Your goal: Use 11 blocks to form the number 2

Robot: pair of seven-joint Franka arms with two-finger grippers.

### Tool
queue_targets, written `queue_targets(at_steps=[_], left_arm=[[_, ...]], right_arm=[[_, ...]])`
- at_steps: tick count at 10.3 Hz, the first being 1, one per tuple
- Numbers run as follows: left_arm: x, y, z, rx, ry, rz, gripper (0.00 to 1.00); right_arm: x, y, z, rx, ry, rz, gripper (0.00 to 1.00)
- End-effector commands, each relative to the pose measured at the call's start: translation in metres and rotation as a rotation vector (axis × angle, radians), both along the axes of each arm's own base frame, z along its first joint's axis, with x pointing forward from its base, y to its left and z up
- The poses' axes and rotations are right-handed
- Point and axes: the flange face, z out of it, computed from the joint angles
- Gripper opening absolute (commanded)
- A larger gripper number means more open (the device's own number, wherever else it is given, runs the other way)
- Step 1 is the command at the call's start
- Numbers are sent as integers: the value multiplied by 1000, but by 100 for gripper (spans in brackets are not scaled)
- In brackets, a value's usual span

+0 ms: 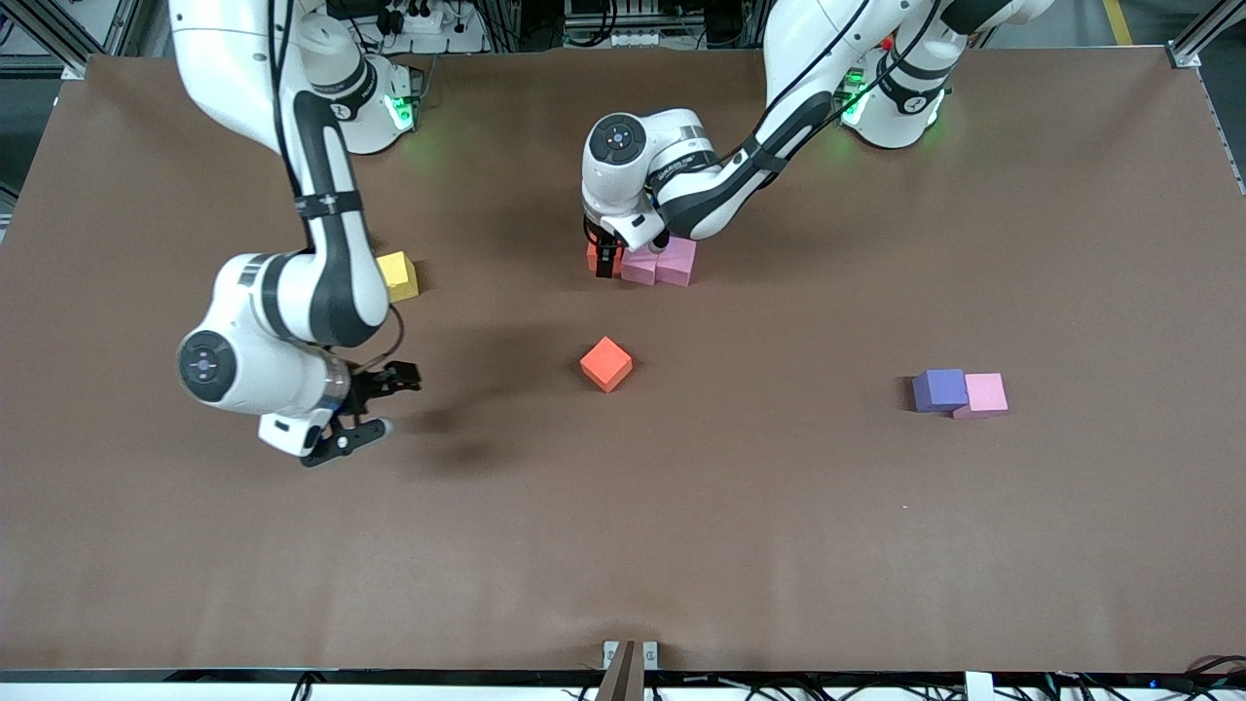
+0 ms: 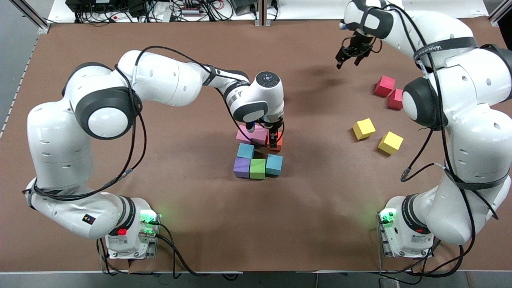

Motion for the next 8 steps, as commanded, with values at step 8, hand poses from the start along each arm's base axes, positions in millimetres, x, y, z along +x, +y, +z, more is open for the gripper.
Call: queue_targets(at_steps=[8], left_arm=[[98, 68, 114, 35, -58, -73, 100]], right_arm=[[-65, 168, -14, -12, 9, -547, 100]])
